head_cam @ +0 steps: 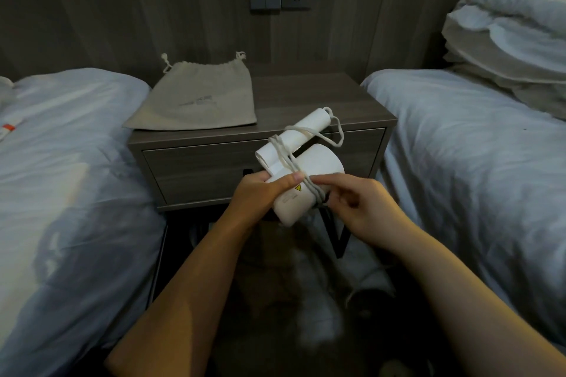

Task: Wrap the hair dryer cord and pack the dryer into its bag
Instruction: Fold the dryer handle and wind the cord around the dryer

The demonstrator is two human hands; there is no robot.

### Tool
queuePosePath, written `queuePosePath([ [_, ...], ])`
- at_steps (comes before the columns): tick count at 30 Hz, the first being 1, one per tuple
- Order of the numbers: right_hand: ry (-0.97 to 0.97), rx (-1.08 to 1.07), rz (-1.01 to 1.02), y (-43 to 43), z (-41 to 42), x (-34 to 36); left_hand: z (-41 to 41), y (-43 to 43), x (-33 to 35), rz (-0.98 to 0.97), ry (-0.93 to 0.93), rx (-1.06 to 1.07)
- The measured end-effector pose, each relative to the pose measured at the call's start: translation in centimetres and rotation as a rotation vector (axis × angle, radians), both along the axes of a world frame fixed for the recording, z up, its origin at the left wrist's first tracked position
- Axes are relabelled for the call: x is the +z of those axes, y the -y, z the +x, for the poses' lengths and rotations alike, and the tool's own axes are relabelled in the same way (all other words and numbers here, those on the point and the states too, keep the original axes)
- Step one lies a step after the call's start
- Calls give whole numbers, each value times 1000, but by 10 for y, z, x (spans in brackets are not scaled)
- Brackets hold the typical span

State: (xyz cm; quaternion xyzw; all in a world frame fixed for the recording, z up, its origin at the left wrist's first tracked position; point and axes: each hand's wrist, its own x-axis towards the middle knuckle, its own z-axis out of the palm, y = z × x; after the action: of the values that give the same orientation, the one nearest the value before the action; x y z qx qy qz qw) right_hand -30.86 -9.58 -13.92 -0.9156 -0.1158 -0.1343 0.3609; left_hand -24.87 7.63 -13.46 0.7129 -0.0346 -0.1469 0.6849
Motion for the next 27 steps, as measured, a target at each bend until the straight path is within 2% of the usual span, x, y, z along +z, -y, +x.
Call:
queuePosePath([
  [3,-112,49,54,-2,-1,1,2,0,1,-75,-19,41],
  [8,-135,-23,67,7,4,4,8,-9,4,-196,-105,55],
  [11,-175,-126,-23,17,6,6,13,-20,4,-325,-246,-3],
  [16,-227,-283,-168,27,3,7,14,-27,0,-349,-237,-157],
  [19,-209,-403,-232,30,2,10,13,-25,-2,-392,-239,-176],
  [22,-126,-491,-297,30,-1,14,13,-25,-1,-346,-218,-212],
  [27,-97,-374,-414,16,-10,25,9,-14,0,-107,-177,-100],
])
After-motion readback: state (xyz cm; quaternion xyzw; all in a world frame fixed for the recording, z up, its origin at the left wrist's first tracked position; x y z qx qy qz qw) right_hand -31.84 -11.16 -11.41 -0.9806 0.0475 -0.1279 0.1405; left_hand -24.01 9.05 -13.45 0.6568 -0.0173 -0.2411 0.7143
